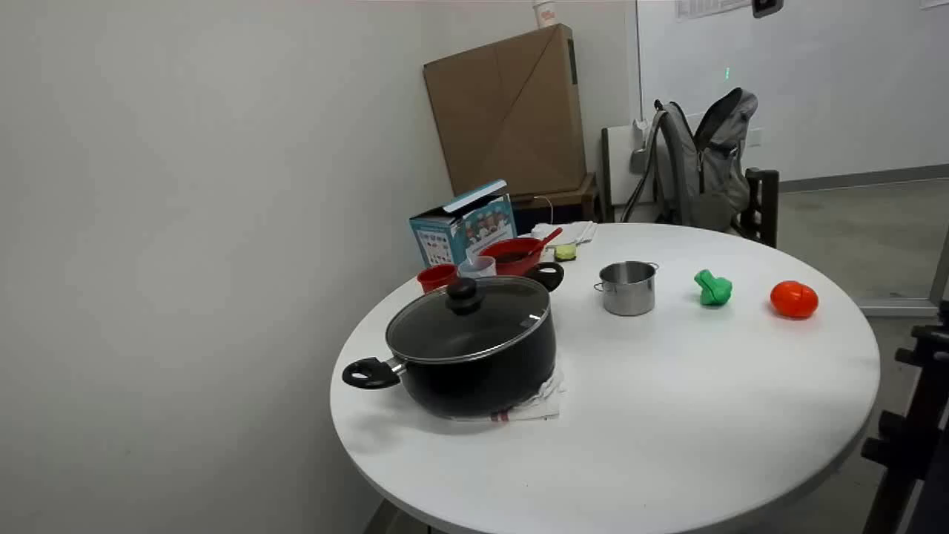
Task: Move the small pot to the right.
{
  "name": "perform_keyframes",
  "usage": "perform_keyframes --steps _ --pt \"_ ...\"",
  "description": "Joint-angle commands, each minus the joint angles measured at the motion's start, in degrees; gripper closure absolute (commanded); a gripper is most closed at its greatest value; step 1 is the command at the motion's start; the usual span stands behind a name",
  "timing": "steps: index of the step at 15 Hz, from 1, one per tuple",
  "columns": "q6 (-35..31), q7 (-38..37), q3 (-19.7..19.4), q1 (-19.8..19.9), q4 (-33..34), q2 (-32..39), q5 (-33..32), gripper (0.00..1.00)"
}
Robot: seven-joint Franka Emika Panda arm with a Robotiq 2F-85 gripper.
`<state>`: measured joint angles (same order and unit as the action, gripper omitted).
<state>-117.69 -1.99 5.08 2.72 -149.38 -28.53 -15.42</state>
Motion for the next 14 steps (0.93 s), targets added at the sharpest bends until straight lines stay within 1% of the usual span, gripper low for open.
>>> perform_keyframes --steps 1,9,11,12,13,14 --pt "0.2 -0.3 -0.8 -0.8 0.1 0.1 -0.4 0.00" --pt "0.2 -0.3 -0.8 -0.8 0.1 0.1 -0.4 0.00" --pt "0.2 -0.8 -0.8 -0.3 1.1 1.8 -0.9 0.00" --pt "-0.4 -2.8 -0.4 0.7 2.0 3.7 -2.2 0.00" --pt "-0.4 -3.0 -0.6 0.9 2.6 4.9 -2.6 0.00" --pt "-2.6 -2.6 -1.2 1.2 2.7 6.5 -3.4 0.00"
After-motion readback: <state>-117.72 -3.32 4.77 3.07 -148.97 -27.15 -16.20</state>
